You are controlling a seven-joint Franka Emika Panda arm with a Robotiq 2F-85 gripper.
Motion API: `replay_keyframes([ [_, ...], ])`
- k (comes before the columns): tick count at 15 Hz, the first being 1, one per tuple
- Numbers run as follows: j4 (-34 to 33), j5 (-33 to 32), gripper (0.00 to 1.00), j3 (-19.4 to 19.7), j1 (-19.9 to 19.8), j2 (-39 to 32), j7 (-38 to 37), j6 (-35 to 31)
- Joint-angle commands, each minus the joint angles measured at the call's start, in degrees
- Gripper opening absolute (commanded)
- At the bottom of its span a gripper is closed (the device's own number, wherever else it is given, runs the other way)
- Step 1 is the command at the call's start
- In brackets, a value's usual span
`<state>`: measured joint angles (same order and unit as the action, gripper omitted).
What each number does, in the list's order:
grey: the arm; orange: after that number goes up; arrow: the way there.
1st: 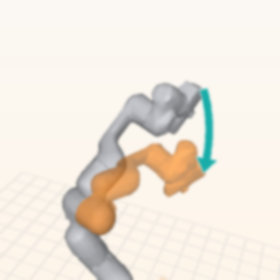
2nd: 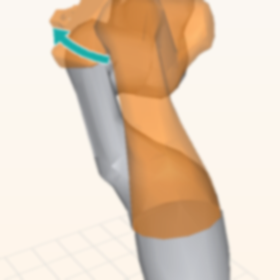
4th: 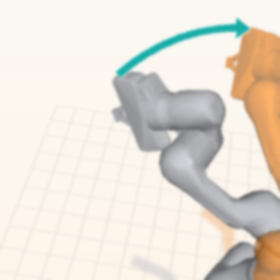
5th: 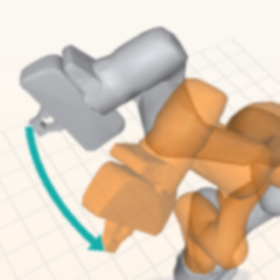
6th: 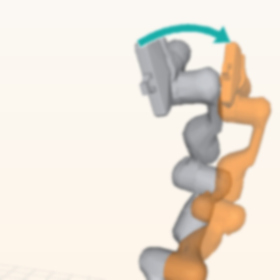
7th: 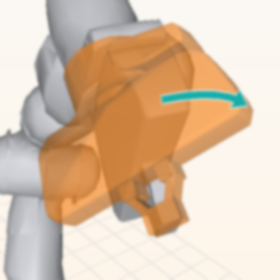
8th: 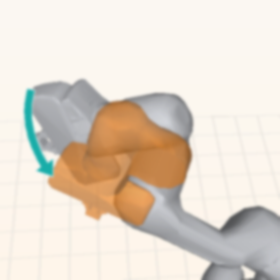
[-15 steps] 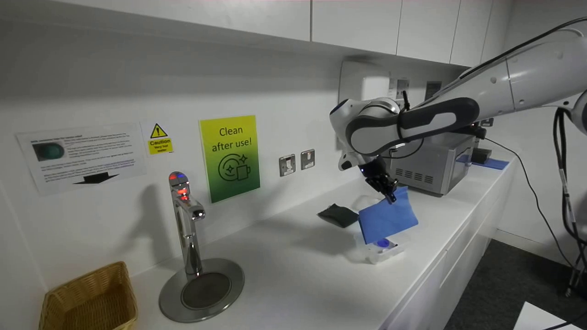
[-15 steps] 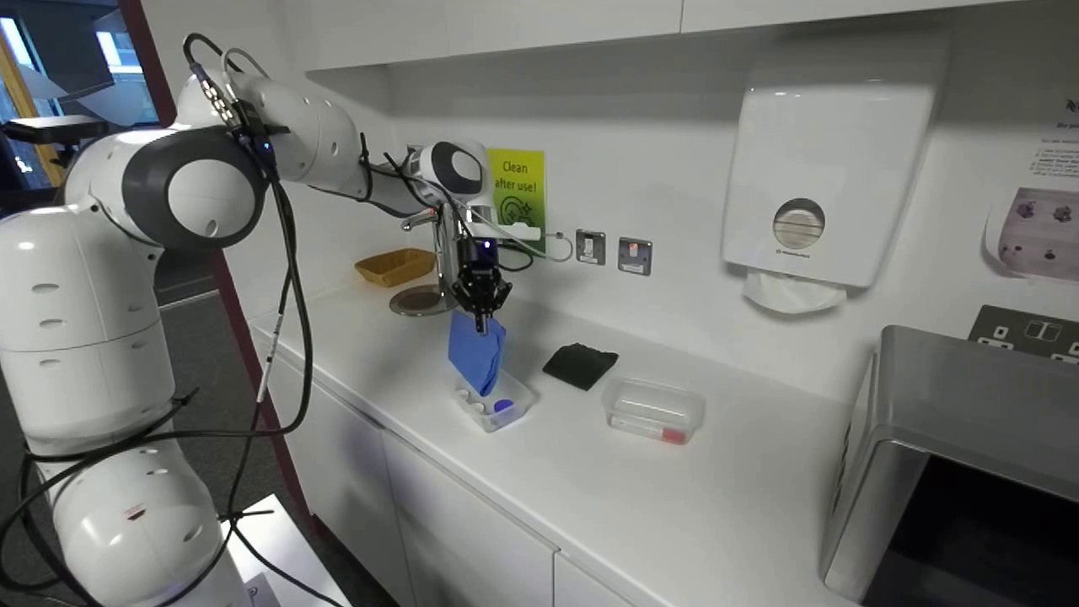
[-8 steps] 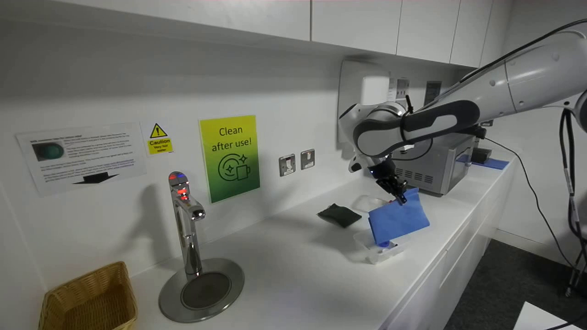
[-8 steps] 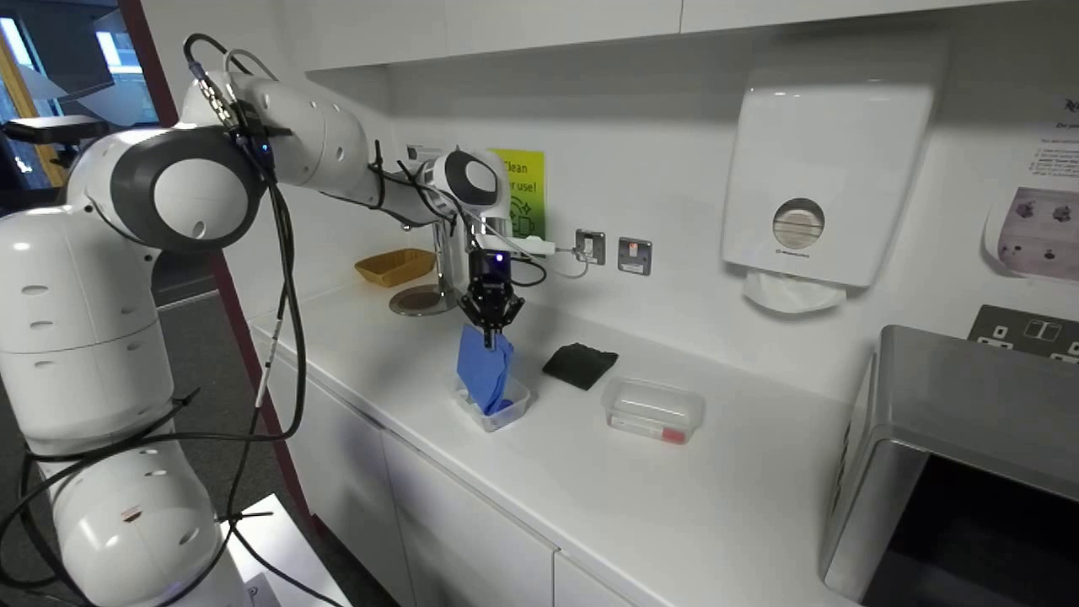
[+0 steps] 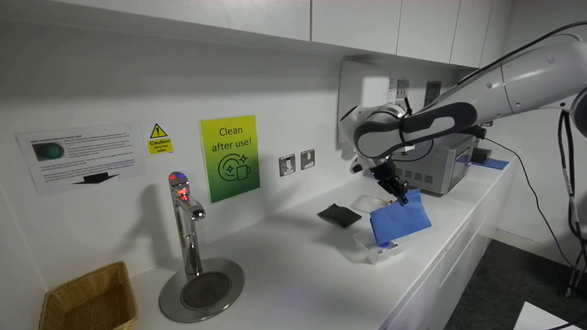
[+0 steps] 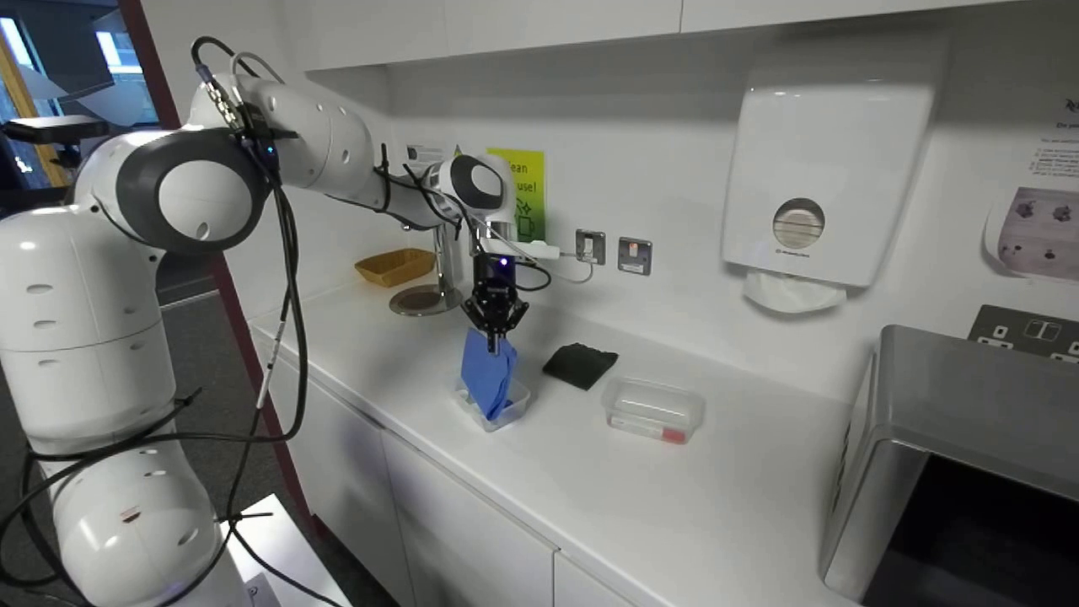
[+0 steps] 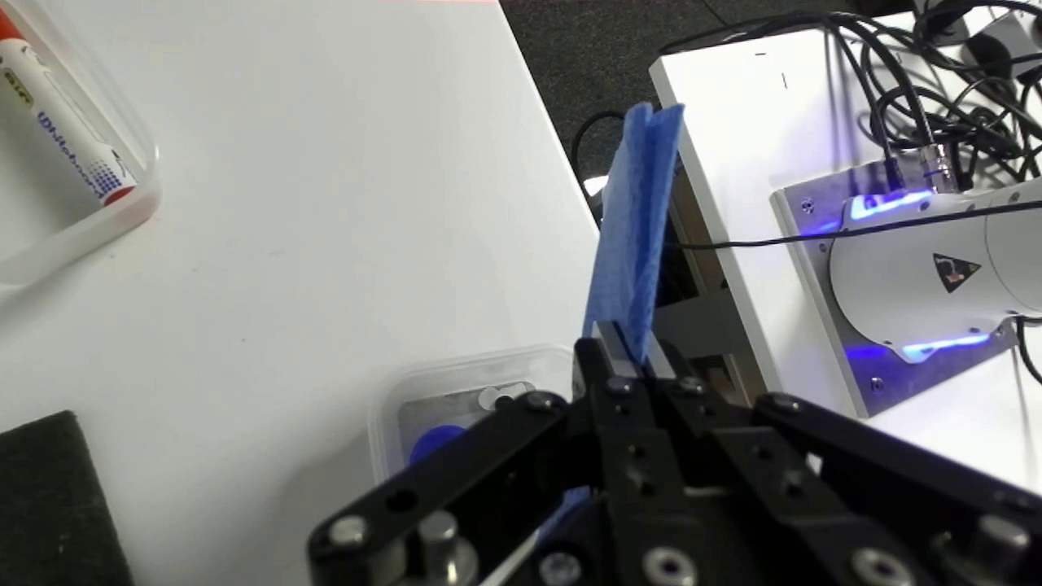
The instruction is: Put the blue object in the lunchbox
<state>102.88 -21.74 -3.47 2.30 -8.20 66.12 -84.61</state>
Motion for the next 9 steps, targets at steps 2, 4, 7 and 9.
replay_keyframes([
  [2,-1.8,-0.8,0.01,-0.3,0.2,-1.5,-0.9,1.2],
  [4,-2.1,-0.9,0.01,-0.4,0.3,-2.2,-0.9,1.1],
  [7,-2.8,-0.8,0.01,-0.5,0.4,-3.5,-0.9,1.0],
  [9,-3.3,-0.9,0.01,-0.6,0.4,-4.3,-0.8,1.0],
])
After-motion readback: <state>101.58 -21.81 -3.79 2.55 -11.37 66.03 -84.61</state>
